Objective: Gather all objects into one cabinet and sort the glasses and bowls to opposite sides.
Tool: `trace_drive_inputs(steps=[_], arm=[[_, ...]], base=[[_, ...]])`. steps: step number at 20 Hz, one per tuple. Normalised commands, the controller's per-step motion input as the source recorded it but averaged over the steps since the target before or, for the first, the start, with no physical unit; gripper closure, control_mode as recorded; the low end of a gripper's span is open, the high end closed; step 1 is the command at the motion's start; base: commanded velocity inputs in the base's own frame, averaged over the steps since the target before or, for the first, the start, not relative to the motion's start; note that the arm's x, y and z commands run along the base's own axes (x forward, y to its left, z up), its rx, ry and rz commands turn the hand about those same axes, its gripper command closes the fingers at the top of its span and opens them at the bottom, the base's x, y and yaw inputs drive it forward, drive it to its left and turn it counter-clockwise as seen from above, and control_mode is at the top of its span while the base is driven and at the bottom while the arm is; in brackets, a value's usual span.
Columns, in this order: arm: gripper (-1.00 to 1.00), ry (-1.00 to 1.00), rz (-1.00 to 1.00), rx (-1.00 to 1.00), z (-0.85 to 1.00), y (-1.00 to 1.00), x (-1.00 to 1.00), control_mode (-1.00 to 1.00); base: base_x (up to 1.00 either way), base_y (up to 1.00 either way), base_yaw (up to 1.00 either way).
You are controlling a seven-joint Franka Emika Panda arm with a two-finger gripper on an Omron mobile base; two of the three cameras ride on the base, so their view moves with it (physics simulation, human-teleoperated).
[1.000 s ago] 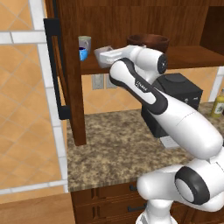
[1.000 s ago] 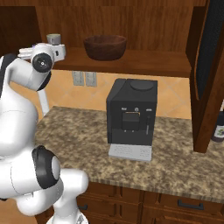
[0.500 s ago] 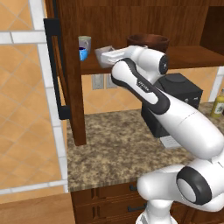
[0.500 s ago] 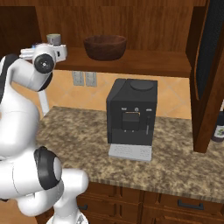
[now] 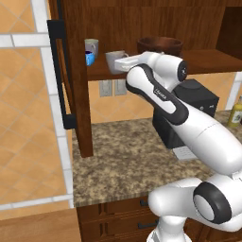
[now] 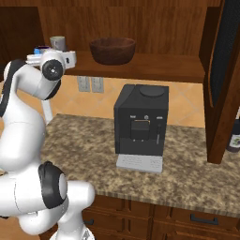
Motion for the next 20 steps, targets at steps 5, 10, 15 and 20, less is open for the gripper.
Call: trace_drive_inputs(steps=[5, 10, 15, 20], arm=[[1.0, 0.09, 0.0, 0.0, 0.0, -0.01, 0.0, -1.0], [1.0, 0.16, 0.0, -0.02, 0.0, 0.0, -0.08, -1.0], [1.0, 0.05, 0.0, -0.03, 0.0, 0.0, 0.0, -1.0], [1.0, 0.0, 0.0, -0.02, 0.0, 0.0, 0.03, -1.0]], base=[[0.0, 0.0, 0.0], [0.0, 0.0, 0.0], [0.0, 0.0, 0.0], [0.0, 0.0, 0.0]])
